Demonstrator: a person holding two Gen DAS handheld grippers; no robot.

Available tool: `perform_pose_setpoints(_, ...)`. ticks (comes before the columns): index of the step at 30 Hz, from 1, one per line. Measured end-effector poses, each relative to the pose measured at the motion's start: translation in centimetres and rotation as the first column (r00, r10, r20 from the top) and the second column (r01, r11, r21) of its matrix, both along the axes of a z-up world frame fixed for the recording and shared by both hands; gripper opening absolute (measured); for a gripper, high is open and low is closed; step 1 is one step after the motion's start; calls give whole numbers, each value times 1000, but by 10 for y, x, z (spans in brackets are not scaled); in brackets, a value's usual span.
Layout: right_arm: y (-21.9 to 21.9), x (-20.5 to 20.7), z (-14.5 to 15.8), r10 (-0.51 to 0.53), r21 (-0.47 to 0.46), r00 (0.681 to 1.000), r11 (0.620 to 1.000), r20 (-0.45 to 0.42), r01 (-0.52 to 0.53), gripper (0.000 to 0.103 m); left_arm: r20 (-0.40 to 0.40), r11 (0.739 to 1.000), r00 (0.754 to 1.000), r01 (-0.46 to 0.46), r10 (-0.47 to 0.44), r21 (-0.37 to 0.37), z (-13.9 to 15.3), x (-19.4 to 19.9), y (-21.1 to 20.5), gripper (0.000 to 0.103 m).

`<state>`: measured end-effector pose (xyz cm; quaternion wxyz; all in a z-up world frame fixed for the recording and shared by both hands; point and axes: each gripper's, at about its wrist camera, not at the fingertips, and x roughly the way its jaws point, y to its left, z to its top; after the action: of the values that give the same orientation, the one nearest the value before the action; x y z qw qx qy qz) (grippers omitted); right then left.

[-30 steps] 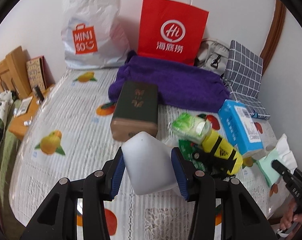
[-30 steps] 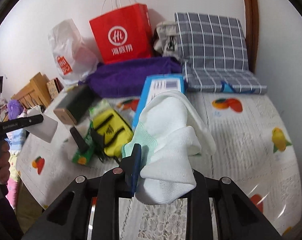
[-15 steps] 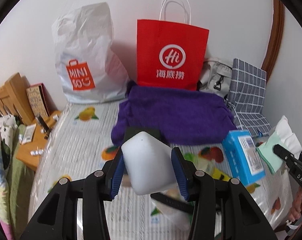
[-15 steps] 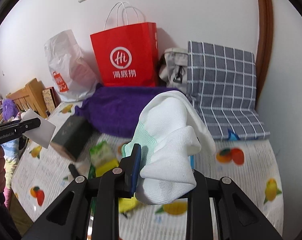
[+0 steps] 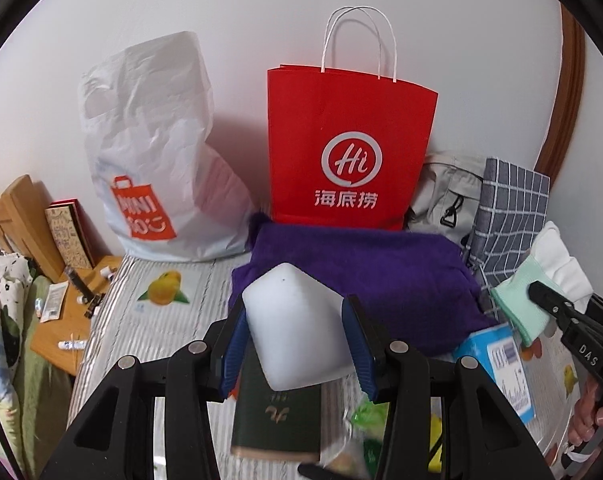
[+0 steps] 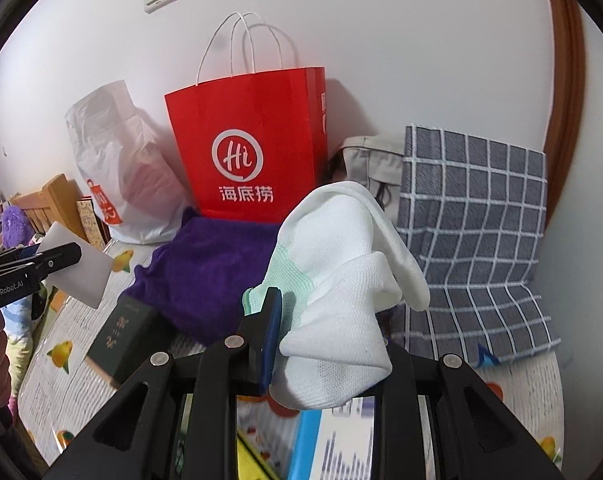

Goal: Organize soft objects
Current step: 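Lower the foam block and socks onto the purple towel and open both grippers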

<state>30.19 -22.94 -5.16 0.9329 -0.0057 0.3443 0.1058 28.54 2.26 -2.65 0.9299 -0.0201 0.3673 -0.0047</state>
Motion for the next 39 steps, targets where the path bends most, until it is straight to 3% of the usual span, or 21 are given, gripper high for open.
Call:
perform_pose_setpoints(10,9,57,-11,20,28,999,999,-42,-19,26,-28,1000,1000,12,-12,-6,-8,57,-13,44)
perform_pose_setpoints(18,13,99,-11,21,16,1000,1000,-23,-21,26,-22,999,1000,11,-12,-32,-6,99,-17,44)
perform_pose_setpoints(21,12,109,-26,25,36,999,999,-44,-23,26,-43,999,999,13,-14,-35,-21,113,-19,44)
perform_pose_setpoints(26,12,131,-62,42,70,988,997,-151,-32,26,-116,1000,993,20,-19,7,-57,136,-26,44)
perform_pose_setpoints(33,15,146,-106,42,31,968,999,-249,-35,26,-185,997,982,41,-30,59,-91,155,-32,44)
perform_pose_setpoints(39,6,155,-120,40,70,953,997,-299,-20,26,-228,997,973,54,-40,56,-106,163,-33,44)
